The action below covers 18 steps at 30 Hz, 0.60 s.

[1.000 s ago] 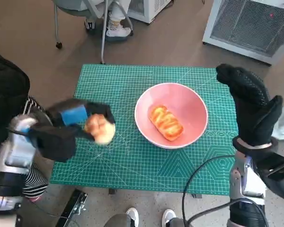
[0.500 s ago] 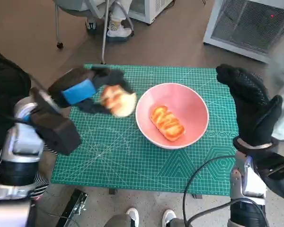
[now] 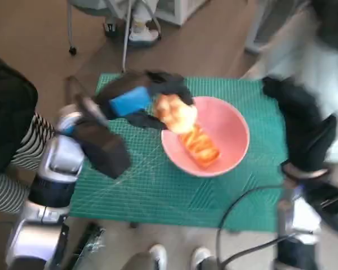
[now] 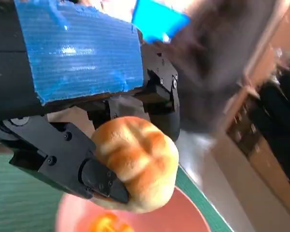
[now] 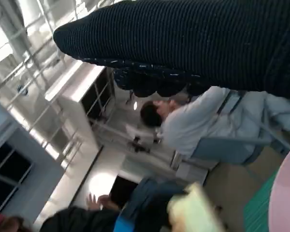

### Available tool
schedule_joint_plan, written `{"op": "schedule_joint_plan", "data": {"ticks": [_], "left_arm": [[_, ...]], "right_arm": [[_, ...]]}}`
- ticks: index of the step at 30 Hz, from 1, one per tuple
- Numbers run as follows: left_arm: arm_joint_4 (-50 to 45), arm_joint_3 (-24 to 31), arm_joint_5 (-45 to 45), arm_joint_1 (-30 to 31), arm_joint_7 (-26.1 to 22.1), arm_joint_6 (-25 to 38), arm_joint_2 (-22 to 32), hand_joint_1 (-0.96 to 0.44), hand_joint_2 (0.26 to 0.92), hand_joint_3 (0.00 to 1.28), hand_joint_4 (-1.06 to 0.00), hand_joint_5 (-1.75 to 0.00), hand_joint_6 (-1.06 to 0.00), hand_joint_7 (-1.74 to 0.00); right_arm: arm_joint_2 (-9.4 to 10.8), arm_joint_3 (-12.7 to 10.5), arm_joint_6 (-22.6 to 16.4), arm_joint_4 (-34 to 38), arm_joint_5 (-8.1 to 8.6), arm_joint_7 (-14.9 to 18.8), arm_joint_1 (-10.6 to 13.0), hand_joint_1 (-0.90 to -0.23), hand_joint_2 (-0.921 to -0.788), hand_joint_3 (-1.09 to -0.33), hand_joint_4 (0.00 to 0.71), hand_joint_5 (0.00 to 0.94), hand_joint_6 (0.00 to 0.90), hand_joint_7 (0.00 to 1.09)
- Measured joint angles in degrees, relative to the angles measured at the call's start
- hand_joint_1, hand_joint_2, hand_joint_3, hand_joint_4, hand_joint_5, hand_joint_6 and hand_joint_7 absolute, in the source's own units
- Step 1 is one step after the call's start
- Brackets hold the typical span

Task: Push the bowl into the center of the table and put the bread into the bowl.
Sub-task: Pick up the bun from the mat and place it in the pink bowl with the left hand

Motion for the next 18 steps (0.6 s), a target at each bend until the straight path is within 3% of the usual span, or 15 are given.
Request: {"op": "schedule_joint_plan", "data": {"ticks": [2,3,4,8,11,13,18], "left_arm": [[2.23,-1.0,0.33,-1.05,-0.45,-0.07,-0.66,0.0,0.921,0.19,-0.53,-1.28,-0.49,-1.35],[3.29,-1.44,0.4,-1.5,-0.6,-0.18,-0.95,0.02,0.872,0.18,-0.48,-1.02,-0.44,-1.1],[4.44,-1.82,0.46,-1.95,-0.71,-0.39,-1.3,0.03,0.85,0.15,-0.5,-0.76,-0.45,-0.86],[9.22,-3.48,1.38,-3.62,-0.95,-1.34,-2.7,0.01,0.815,0.05,-0.44,-0.17,-0.41,-0.32],[11.92,-4.5,2.29,-4.08,-0.97,-2.24,-3.15,-0.02,0.803,0.03,-0.36,-0.07,-0.37,-0.2],[13.34,-5.02,2.58,-4.1,-1.03,-2.86,-3.16,-0.09,0.793,0.02,-0.24,-0.03,-0.31,-0.12],[15.73,-5.8,3.65,-4.15,-1.1,-4.1,-3.05,-0.2,0.788,0.01,-0.12,0.0,-0.24,-0.05]], "right_arm": [[0.03,-0.02,0.05,-0.4,0.0,-0.03,0.16,-0.715,-0.921,-0.76,0.19,0.0,0.081,0.45],[0.02,-0.1,0.06,-0.62,0.0,-0.06,0.35,-0.715,-0.921,-0.76,0.189,0.0,0.081,0.45],[-0.01,-0.22,0.06,-0.83,-0.01,-0.15,0.62,-0.716,-0.921,-0.76,0.189,0.0,0.08,0.45],[-0.07,-0.63,0.06,-1.19,-0.04,-0.48,1.6,-0.715,-0.921,-0.762,0.188,0.0,0.079,0.46],[-0.07,-0.64,0.06,-1.38,-0.08,-0.57,1.64,-0.714,-0.921,-0.763,0.188,0.0,0.078,0.46],[-0.07,-0.66,0.06,-1.43,-0.1,-0.66,1.65,-0.707,-0.921,-0.768,0.187,0.0,0.076,0.46],[-0.07,-0.75,0.06,-1.48,-0.21,-0.87,1.65,-0.701,-0.921,-0.776,0.185,0.0,0.073,0.46]]}}
